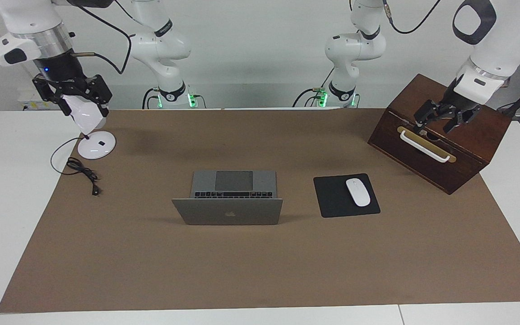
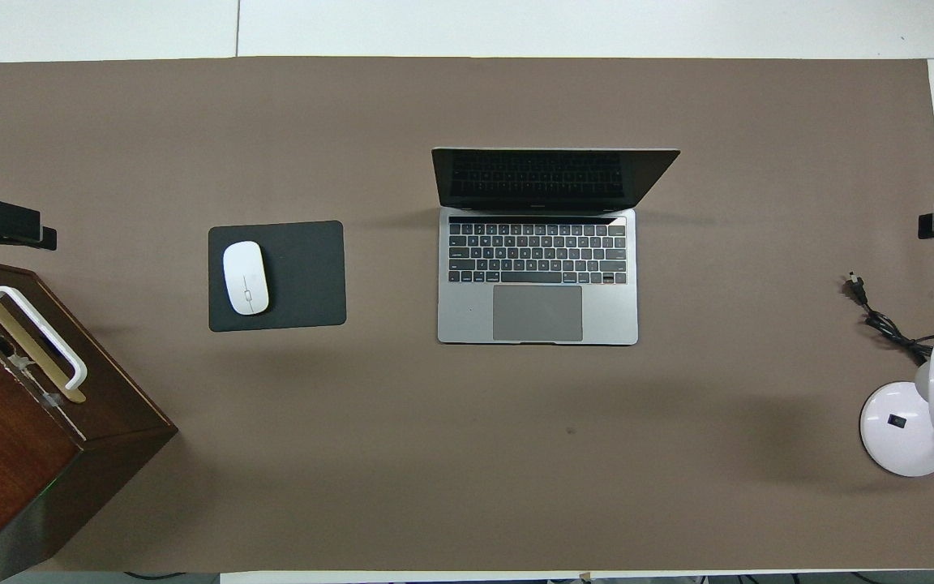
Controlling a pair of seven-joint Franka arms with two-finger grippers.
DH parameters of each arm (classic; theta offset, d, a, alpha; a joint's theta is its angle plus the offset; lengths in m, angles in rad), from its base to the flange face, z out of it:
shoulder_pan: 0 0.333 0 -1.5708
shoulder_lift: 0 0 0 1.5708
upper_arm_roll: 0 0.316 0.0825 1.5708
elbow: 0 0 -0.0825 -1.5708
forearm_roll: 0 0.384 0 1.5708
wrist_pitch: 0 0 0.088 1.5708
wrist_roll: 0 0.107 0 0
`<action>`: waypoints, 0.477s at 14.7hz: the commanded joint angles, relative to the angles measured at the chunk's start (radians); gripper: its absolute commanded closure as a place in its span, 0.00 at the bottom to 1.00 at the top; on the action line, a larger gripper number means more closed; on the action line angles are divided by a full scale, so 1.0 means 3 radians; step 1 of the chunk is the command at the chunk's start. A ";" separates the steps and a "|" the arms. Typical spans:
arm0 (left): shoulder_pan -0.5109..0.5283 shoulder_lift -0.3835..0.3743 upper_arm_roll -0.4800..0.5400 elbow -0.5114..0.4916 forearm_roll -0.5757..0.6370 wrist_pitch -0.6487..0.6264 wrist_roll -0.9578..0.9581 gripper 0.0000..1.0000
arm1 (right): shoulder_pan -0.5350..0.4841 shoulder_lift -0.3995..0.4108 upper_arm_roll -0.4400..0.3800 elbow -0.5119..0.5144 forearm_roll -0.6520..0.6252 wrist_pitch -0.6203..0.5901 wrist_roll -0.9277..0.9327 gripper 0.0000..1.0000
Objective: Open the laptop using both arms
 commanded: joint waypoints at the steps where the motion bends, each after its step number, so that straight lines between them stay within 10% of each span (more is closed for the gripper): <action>1: -0.0012 0.0032 0.0013 0.0085 0.0062 -0.0082 -0.0038 0.00 | -0.0087 0.0021 0.0082 0.0055 0.0023 -0.0101 -0.0074 0.00; 7: -0.0022 0.0026 0.0013 0.0085 0.0057 -0.0082 -0.0038 0.00 | -0.0113 0.0005 0.0153 0.0049 0.0018 -0.0316 -0.0069 0.00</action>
